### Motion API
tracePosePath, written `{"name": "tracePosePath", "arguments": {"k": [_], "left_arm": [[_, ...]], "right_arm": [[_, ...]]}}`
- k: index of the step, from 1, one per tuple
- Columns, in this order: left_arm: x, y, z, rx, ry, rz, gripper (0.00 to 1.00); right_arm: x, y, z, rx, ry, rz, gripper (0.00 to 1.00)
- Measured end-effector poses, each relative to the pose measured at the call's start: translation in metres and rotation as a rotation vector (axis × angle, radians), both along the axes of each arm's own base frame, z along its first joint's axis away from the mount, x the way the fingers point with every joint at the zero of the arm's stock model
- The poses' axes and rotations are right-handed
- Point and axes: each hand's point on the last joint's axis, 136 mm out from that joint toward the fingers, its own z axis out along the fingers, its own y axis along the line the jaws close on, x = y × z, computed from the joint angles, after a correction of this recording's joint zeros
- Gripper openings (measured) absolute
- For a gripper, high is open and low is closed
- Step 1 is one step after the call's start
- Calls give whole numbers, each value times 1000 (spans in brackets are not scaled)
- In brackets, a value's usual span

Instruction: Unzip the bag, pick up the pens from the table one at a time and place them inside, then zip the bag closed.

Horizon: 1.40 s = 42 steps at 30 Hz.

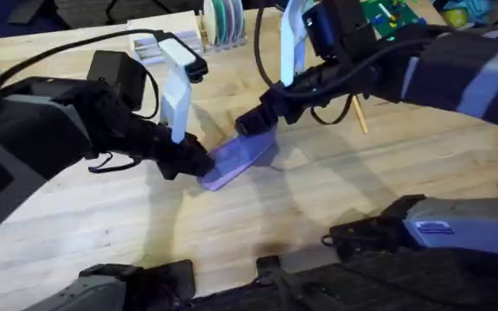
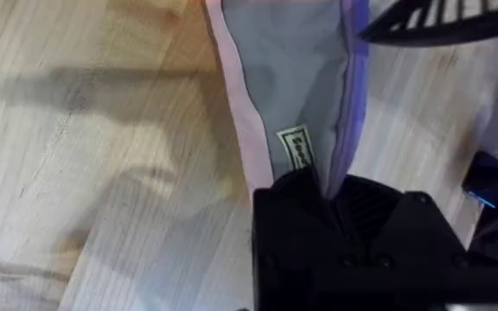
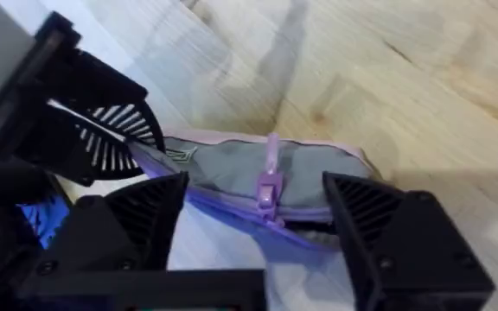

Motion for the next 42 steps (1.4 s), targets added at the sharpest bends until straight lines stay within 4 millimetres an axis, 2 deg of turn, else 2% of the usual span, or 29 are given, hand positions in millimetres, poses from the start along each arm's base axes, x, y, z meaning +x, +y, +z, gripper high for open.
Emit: {"name": "tracePosePath", "arguments": {"k": [2,6,12,15,16,23,35,42], "left_arm": [[0,0,0,0,0,0,43],[0,0,0,1,2,0,44],[-1,-1,0,1,3,-5,43],[-2,-1,0,1,4,-5,43],[-2,-1,0,1,5,-5,43],[-2,-1,0,1,5,-5,43],[-2,-2,1,-12,8,-6,44],[-4,-2,1,-14,15,-7,43]], "right_arm": [[1,0,-6,-8,14,3,868],[-1,-1,-17,-26,50,6,626],[-4,-2,-19,-36,67,7,305],[-6,-3,-20,-39,76,6,75],[-6,-3,-20,-40,77,6,48],[-6,-3,-18,-39,74,7,37],[-16,-7,25,-1,-24,1,29],[-27,2,33,0,-45,28,31]]}}
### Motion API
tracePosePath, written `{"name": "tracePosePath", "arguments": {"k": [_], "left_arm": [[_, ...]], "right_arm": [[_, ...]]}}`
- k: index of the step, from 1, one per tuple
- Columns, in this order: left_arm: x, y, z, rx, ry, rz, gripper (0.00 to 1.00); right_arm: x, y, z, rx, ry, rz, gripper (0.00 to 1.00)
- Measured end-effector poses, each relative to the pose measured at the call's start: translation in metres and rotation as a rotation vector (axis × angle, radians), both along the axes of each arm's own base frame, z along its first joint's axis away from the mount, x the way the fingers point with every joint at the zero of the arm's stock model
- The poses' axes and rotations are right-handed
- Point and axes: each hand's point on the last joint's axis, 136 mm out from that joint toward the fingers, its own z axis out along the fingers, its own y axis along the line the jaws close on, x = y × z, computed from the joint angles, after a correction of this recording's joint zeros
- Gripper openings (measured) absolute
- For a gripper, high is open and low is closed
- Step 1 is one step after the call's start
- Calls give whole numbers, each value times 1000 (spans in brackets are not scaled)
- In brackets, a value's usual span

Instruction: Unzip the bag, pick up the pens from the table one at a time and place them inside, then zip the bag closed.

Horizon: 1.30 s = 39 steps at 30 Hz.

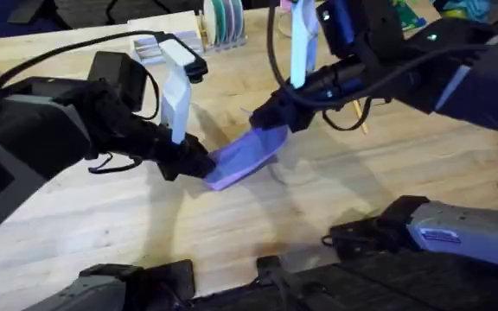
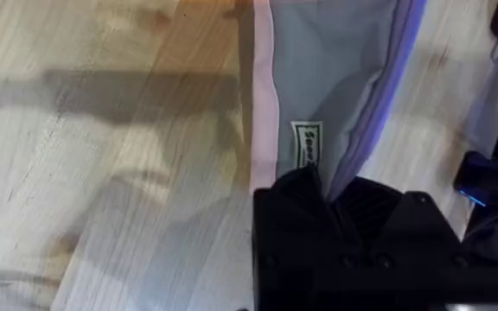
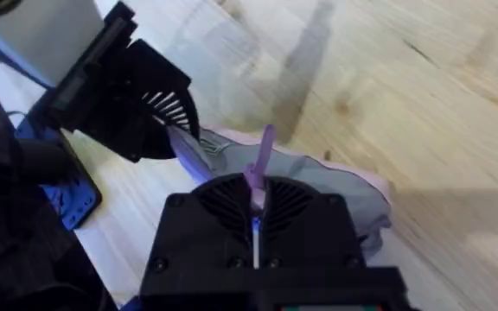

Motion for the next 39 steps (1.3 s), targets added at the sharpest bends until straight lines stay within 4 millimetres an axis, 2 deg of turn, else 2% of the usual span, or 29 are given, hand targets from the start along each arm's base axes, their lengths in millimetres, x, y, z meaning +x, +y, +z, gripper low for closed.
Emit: {"name": "tracePosePath", "arguments": {"k": [11,18,39], "left_arm": [[0,3,-2,19,2,3,44],[0,3,-2,20,2,3,43],[-1,8,-6,51,4,9,44]], "right_arm": [[-23,30,-13,-43,14,110,32],[-25,41,-17,-41,6,144,32],[-34,99,-29,-1,-47,243,32]]}}
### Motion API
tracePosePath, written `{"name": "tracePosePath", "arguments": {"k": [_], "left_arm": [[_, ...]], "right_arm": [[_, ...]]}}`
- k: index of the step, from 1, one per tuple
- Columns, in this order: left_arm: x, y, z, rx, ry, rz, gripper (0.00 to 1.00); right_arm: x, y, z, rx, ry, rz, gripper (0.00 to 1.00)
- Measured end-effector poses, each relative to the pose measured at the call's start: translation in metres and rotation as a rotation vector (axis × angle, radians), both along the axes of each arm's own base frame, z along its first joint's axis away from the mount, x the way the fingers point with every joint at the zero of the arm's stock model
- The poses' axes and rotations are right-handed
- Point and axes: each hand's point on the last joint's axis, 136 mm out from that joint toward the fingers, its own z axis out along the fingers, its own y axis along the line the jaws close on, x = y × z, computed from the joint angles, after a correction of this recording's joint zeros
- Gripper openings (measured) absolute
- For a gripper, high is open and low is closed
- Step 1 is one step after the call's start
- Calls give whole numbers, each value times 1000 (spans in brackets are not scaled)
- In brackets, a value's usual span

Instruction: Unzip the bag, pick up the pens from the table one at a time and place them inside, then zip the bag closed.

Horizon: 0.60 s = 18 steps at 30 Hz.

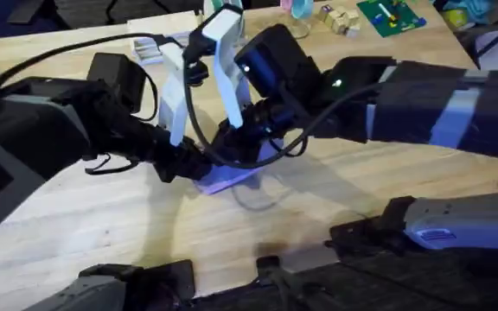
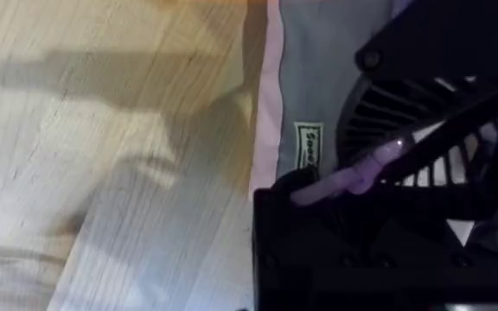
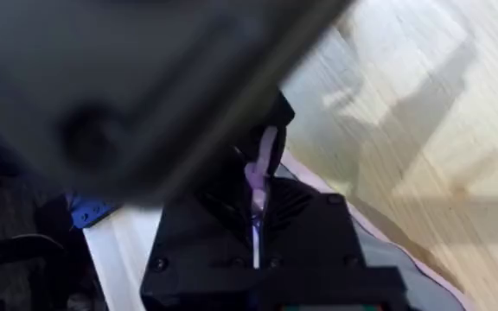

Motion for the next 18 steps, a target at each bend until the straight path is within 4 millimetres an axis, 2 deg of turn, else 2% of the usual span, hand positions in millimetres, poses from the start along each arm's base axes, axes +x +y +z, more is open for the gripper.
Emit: {"name": "tracePosePath", "arguments": {"k": [8,9,10,15,16,18], "left_arm": [[1,1,0,3,-6,-1,43],[1,1,0,3,-6,-1,43],[1,1,0,0,-6,-3,43],[-1,0,0,-6,-1,-12,44],[-1,-1,1,-8,-3,-11,44],[1,-2,1,-13,-12,-13,43]], "right_arm": [[4,2,-1,-4,-17,-11,32],[4,2,-1,-5,-16,-16,79],[6,1,-1,-7,-19,-22,173],[19,-15,10,-17,-47,-86,872],[19,-18,15,-11,-50,-90,965],[14,-22,25,4,-36,-84,995]]}}
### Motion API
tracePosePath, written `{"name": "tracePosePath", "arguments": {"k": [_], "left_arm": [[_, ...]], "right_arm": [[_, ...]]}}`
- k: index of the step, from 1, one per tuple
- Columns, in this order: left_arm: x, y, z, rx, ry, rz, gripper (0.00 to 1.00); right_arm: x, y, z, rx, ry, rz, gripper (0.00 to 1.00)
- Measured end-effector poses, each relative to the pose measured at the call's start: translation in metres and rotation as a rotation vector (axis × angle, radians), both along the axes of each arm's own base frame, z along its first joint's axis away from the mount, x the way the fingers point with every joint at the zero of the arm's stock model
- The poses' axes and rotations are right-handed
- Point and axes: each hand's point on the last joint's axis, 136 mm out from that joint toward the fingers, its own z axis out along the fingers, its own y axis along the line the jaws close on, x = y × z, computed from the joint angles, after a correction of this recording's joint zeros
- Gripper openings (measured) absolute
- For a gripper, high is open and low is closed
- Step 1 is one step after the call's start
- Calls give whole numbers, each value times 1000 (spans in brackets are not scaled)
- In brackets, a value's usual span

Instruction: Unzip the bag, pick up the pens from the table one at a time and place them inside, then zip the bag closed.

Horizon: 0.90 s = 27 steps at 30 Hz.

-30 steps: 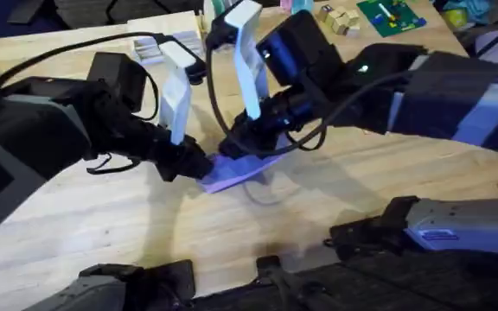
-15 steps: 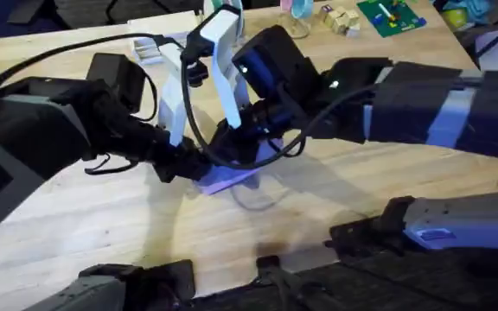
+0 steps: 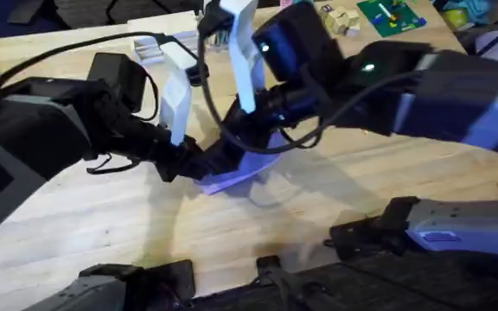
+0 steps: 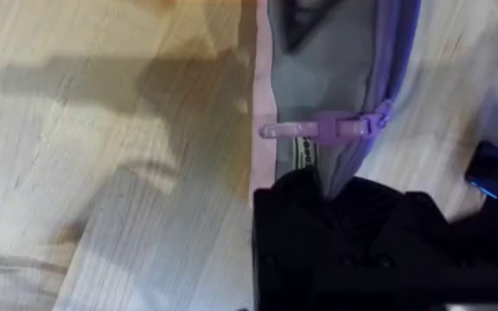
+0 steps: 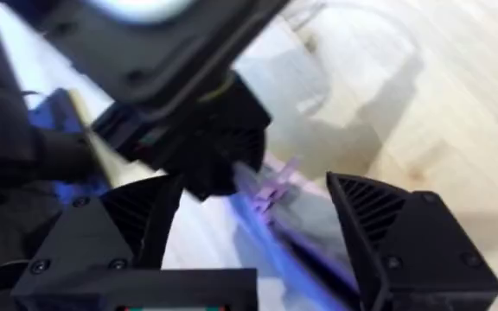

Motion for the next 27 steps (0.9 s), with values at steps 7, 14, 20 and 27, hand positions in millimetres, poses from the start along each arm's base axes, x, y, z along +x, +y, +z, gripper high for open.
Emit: {"name": "tracePosePath", "arguments": {"k": [7,14,20,27], "left_arm": [[0,0,0,-2,1,1,43],[1,-2,1,-9,-3,0,531],[2,-4,3,-23,-6,2,992],[-2,-2,2,-15,15,2,995]], "right_arm": [[-10,-32,14,-8,39,-34,997],[-23,-78,27,-194,-68,-28,997],[-23,-85,47,-242,-120,6,997],[-21,-86,66,-268,-218,75,997]]}}
